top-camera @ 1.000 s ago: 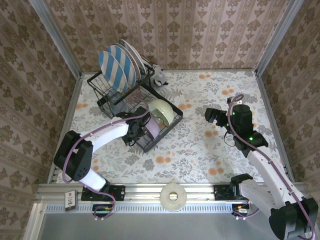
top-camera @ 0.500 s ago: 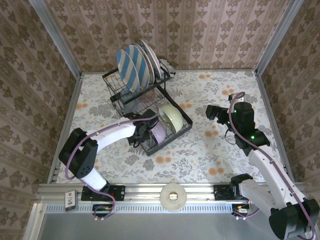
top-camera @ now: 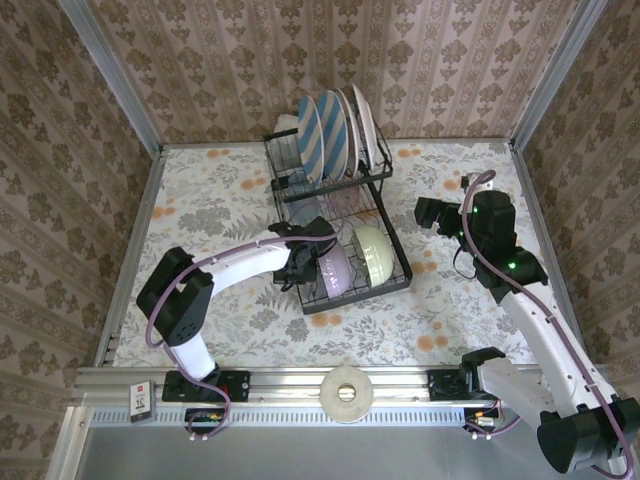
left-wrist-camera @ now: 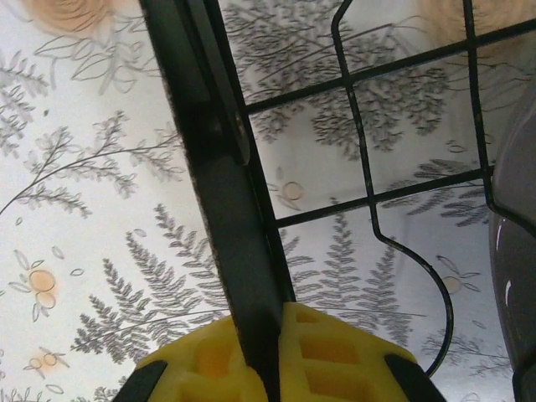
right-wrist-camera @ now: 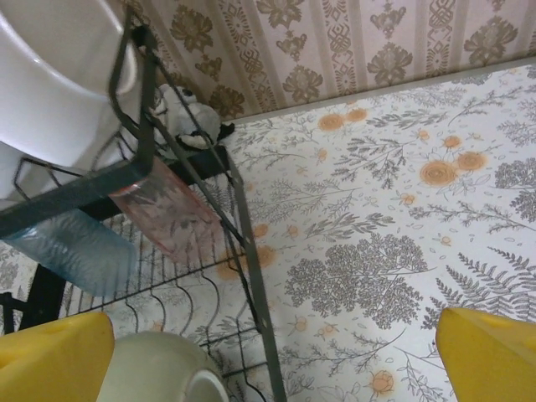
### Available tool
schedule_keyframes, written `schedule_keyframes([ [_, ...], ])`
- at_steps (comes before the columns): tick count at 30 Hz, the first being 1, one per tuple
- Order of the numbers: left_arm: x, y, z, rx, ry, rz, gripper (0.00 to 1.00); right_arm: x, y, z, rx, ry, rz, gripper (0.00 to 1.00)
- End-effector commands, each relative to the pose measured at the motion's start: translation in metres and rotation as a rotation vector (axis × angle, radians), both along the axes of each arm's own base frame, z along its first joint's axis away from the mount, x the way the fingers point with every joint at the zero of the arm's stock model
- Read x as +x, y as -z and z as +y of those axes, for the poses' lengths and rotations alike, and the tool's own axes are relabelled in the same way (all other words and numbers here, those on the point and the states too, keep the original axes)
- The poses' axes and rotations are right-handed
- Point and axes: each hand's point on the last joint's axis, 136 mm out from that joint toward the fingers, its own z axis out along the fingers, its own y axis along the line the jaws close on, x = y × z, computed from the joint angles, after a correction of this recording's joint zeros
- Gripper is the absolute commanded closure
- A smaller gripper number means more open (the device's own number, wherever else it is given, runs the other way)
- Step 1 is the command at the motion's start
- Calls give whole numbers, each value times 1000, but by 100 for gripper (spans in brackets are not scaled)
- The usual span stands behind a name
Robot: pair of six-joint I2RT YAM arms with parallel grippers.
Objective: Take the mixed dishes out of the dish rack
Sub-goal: Move the dish rack to the center of the table.
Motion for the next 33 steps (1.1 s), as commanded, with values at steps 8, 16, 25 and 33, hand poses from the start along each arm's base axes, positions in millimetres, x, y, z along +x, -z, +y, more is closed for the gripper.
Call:
schedule_keyframes([
  [8,-27,39,-46,-53,288,151,100,-2,-17,-6,-31,32,5,0],
  [16,-20,19,-35,-31,273,92,87,-5,-15,-12,-39,57,7,0],
  [25,-11,-32,-4,15,216,-28,45,-11,-13,-18,-47,89,10,0],
  [33,4,-115,39,57,197,-238,12,-15,-16,-21,-44,103,6,0],
])
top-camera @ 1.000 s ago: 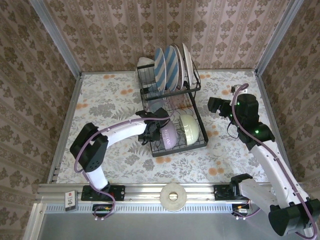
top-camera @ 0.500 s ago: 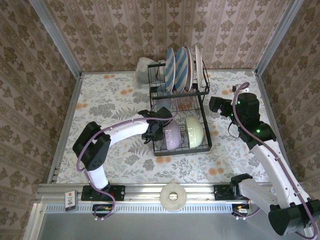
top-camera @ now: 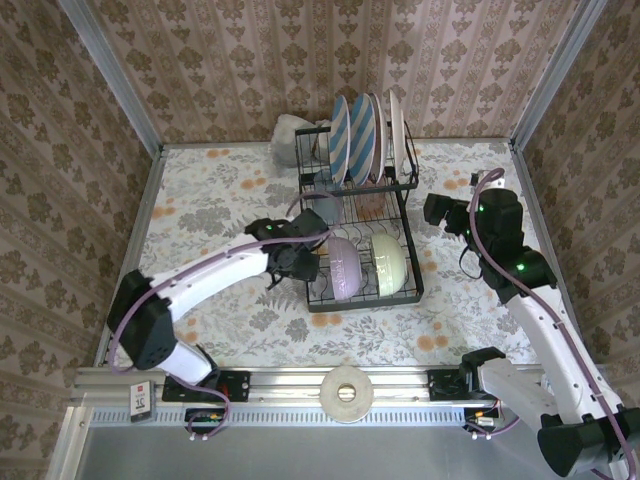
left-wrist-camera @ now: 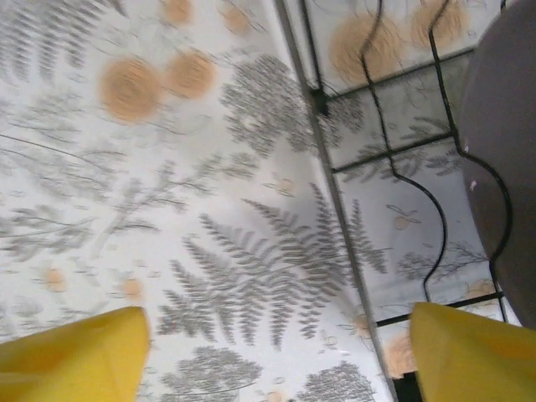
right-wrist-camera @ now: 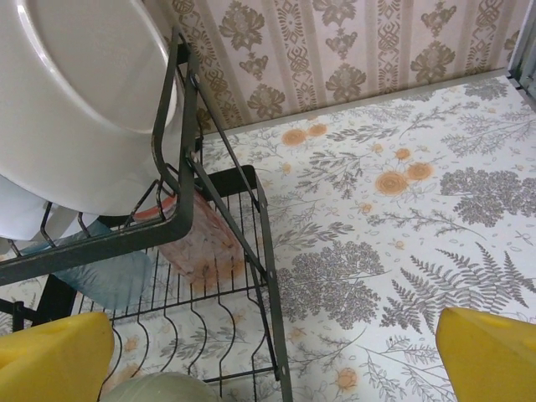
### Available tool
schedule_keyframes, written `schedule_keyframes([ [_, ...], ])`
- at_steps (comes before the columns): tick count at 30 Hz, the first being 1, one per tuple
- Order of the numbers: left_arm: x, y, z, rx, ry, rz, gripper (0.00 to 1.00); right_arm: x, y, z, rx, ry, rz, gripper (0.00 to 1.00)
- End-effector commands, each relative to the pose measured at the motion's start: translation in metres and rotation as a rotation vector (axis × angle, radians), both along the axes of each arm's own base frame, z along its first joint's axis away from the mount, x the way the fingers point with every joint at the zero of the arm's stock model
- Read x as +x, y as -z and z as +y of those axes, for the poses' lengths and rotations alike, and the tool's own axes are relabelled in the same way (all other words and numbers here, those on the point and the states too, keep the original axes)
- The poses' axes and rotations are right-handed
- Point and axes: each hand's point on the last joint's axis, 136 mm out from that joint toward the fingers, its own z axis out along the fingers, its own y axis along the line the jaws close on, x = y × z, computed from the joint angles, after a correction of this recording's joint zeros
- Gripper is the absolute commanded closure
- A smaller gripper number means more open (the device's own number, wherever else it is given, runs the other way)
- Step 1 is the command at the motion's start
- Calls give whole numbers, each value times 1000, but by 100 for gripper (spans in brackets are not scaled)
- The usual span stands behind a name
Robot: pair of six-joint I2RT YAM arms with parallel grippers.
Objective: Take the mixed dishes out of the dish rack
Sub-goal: Move the dish rack to the center of the table.
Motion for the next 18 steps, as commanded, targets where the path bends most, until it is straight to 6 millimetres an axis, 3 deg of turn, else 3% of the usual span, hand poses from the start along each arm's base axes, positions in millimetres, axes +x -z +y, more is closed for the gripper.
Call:
schedule_keyframes([
  [1,9,-46,29,68,-1,-126,6,-6,-4,-1,5,7,0,0],
  [2,12,-58,32,66,7,-162,1,-6,-6,1,14,-3,-3,0],
  [5,23,-103,26,-8,51,-293,0,-10,-12,11,39,-59,-6,0],
  [9,36,-164,-5,-191,146,-456,0,-20,-27,32,107,-174,-39,0],
  [12,49,-205,-34,-323,206,-573,0,-28,-40,36,142,-198,-67,0],
  [16,68,-237,-63,-392,253,-666,4,-40,-56,44,183,-253,-99,0],
  [18,79,-245,-77,-398,263,-671,9,-44,-59,45,189,-259,-97,0],
])
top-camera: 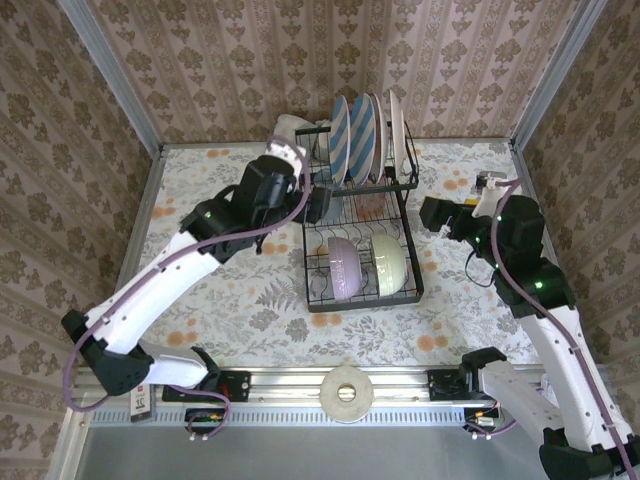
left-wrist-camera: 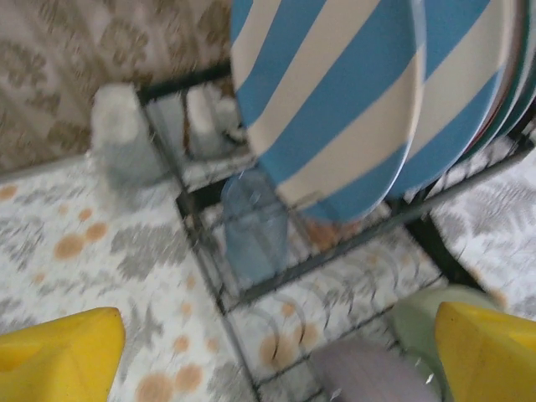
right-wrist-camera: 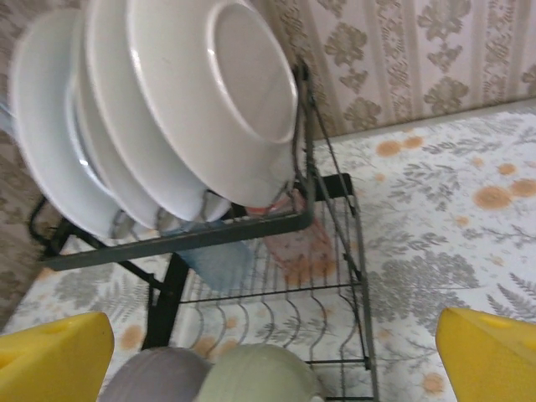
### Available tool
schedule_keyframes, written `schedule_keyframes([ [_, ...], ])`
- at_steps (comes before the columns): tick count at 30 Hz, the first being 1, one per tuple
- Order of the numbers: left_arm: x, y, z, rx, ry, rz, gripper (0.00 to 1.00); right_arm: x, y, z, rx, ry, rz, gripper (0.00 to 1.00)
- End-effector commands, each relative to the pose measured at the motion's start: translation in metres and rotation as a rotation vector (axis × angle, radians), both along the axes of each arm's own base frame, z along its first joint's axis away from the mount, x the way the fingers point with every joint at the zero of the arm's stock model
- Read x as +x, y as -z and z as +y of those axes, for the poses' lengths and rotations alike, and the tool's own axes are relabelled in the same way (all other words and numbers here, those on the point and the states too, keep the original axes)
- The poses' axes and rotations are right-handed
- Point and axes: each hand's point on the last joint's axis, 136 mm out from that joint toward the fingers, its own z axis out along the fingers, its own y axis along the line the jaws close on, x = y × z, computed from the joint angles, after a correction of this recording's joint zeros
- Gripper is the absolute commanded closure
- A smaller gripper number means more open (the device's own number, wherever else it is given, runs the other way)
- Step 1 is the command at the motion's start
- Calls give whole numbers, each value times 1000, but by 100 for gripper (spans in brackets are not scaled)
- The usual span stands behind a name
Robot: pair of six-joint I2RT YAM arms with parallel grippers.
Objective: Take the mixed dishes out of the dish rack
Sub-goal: Move the dish rack to the center of the table, then pick up the plate from the dish rack.
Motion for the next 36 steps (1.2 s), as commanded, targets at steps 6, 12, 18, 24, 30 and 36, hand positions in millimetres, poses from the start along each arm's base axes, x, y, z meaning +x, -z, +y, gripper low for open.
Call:
schedule_keyframes([
  [6,43,-37,-63,-73,87,-92,21,-21,-11,9,41,-62,3,0],
  [12,65,-31,-78,-69,40,-68,31,-26,-8,9,31,-67,17,0],
  [18,82,-16,-82,-18,-16,-34,45,-30,-9,5,21,-57,10,0],
  [24,93,-9,-83,-5,-56,-3,58,-30,-7,5,20,-51,10,0],
  [30,98,-1,-84,-11,-89,60,73,-30,-6,4,21,-46,9,0],
  [36,98,1,-85,-26,-90,92,87,-29,-2,0,16,-25,11,0],
])
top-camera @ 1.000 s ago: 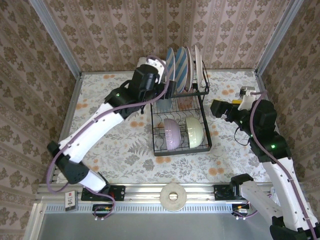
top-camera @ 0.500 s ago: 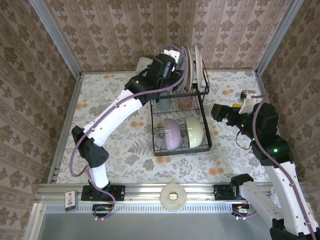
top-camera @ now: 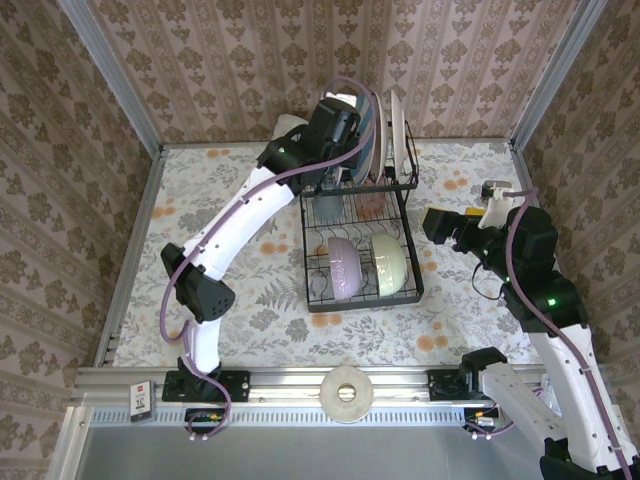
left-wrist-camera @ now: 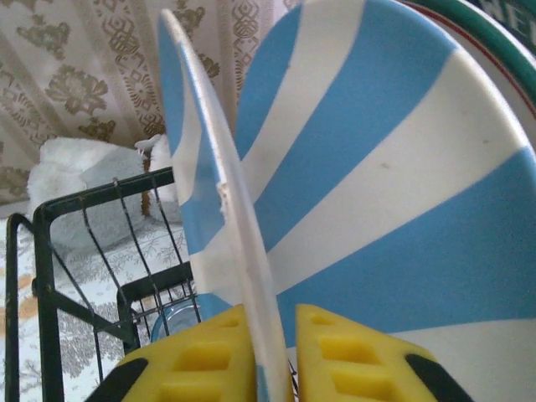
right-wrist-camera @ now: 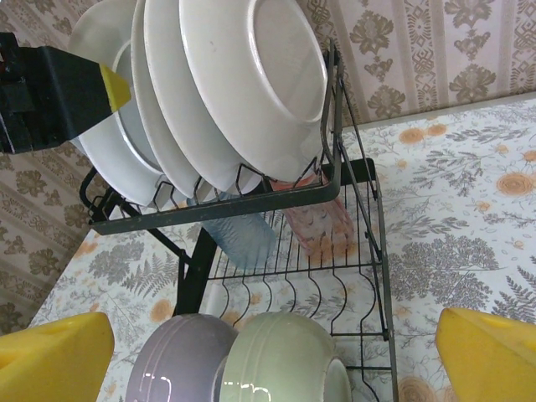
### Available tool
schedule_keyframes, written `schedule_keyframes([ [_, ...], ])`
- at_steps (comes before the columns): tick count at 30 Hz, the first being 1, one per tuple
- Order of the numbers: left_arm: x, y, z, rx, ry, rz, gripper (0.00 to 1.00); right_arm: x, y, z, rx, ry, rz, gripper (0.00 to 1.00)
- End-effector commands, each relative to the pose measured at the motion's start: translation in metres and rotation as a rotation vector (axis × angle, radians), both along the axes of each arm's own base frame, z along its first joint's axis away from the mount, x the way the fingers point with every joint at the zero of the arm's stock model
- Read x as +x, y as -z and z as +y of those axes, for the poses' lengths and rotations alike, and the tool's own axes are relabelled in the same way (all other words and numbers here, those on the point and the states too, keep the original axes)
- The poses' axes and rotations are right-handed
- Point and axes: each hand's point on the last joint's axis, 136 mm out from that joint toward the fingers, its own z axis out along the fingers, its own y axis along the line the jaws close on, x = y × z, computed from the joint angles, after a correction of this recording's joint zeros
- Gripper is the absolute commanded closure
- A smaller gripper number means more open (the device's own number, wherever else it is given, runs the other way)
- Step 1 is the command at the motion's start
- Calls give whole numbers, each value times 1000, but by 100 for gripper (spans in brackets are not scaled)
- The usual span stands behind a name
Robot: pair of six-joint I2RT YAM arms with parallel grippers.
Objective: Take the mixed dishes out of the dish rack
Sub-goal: Pick up the plate from the dish rack.
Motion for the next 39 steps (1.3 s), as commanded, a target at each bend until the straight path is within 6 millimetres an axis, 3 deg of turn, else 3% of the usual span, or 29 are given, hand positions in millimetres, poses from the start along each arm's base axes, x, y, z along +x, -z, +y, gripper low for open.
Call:
schedule_keyframes([
  [1,-2,2,3,-7,-6,40,91,-3,0,-4,-3,24,-5,0],
  [4,-4,-3,5,-8,-9,31,100,-1,1,-6,-9,38,-10,0],
  [10,-9,-18,10,-27,-1,6,100,4,-1,-8,-30,48,-13,0],
  [25,-28,-81,21,-75,65,-163,100,15,-11,-10,-10,75,-38,0],
  [39,-58,-113,34,-73,176,-327,100,15,-31,-8,24,74,-59,0],
])
